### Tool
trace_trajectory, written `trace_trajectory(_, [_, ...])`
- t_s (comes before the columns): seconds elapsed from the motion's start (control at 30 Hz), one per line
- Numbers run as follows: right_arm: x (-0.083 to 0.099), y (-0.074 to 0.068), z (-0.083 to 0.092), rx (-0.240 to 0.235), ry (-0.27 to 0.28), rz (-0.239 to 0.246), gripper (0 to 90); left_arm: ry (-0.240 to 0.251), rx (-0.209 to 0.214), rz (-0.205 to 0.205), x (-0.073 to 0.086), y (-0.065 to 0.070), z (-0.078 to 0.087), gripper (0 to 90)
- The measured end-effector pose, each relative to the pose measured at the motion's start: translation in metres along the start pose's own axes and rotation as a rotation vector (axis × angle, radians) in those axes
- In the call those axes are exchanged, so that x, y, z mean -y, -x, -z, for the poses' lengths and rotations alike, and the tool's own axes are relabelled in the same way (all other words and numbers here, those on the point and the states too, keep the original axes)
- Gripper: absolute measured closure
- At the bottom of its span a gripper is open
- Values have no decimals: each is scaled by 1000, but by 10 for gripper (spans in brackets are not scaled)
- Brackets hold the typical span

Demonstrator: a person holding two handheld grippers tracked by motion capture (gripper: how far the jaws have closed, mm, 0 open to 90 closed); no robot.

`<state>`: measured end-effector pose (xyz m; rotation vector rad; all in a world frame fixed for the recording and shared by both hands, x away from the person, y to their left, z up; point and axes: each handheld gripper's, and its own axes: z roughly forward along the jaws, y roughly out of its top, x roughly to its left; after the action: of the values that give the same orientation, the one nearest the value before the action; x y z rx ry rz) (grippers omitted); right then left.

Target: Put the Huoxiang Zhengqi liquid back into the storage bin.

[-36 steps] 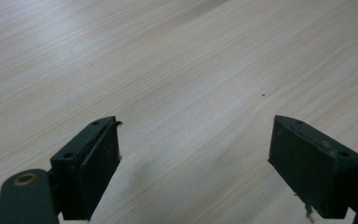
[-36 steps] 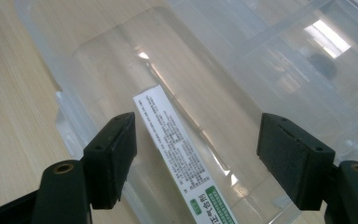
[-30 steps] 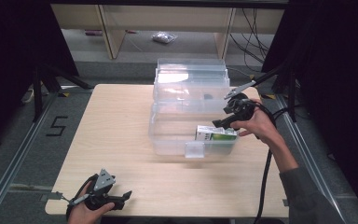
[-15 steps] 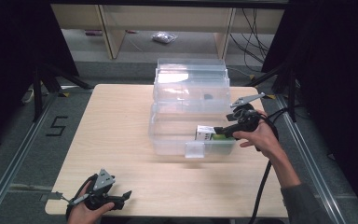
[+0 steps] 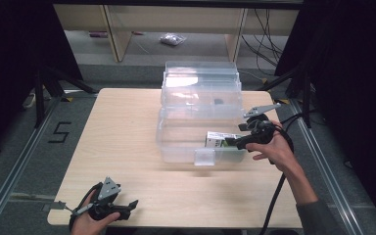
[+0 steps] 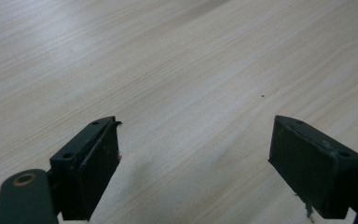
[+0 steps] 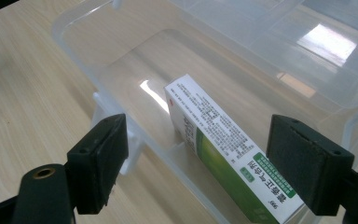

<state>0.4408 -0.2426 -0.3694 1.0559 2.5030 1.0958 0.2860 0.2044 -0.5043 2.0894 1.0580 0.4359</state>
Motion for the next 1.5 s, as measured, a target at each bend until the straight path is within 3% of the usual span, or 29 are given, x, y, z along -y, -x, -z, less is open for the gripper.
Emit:
trace_trajectory(0.03, [1, -2, 0, -5, -6, -17, 216, -5, -2, -1, 0, 0, 0, 153])
trace_trajectory(0.07, [1, -1, -1, 3, 8, 10, 215, -6, -1, -1, 0, 0, 0, 153])
trace_trajectory(0.17, [3, -4, -3, 1, 27, -2, 209, -6, -2, -1, 0, 0, 0, 153])
trace_trajectory(0.23, [3, -4, -1, -6, 12, 10, 196, -6, -2, -2, 0, 0, 0, 153])
trace_trajectory(0.3, [3, -6, -2, 2, 37, 3, 181, -20, -13, -18, 0, -2, 1, 153])
trace_trajectory(0.47, [6, -11, -2, 6, 50, -13, 164, -18, -14, -15, 0, -1, 1, 153])
trace_trajectory(0.6, [8, -16, -1, -17, 58, -31, 160, -17, -5, -13, 0, -2, 1, 153])
trace_trajectory(0.63, [10, -18, -2, -2, 76, -30, 159, -16, -3, -10, 0, -1, 1, 153])
trace_trajectory(0.8, [16, -27, -5, -25, 54, -51, 160, -7, -2, -2, -1, -1, 1, 153])
trace_trajectory(0.83, [17, -26, -8, -28, 80, -24, 159, -15, -4, -8, -1, -2, 1, 153])
trace_trajectory(0.9, [18, -28, -9, -22, 75, -14, 160, -15, -2, -8, 0, -2, 1, 153])
trace_trajectory(0.97, [18, -31, -8, -39, 67, -34, 160, -17, -5, -12, 0, -2, 1, 153])
trace_trajectory(1.17, [21, -40, -7, -31, 71, -23, 160, -4, -2, 4, 0, -1, 0, 153])
trace_trajectory(1.23, [23, -41, -7, -32, 69, -31, 160, -23, -1, -21, 0, -3, 1, 153])
trace_trajectory(1.3, [24, -42, -6, -32, 71, -25, 159, -10, -2, -8, 0, -2, 0, 153])
trace_trajectory(1.33, [25, -41, -9, -26, 92, 5, 159, -9, -3, -7, 0, -2, 1, 153])
trace_trajectory(1.37, [26, -43, -9, -47, 79, -26, 160, -8, -2, -6, 0, -2, 0, 153])
trace_trajectory(1.4, [27, -43, -9, -39, 77, -15, 160, -8, -3, -6, 0, -2, 0, 153])
trace_trajectory(1.43, [28, -45, -8, -35, 68, -40, 159, -9, -2, -8, 0, -2, 0, 153])
trace_trajectory(1.47, [29, -44, -9, -34, 71, -14, 160, -8, -3, -7, 0, -2, 0, 153])
trace_trajectory(1.5, [30, -46, -10, -39, 74, -23, 159, -8, -3, -7, 0, -2, 0, 153])
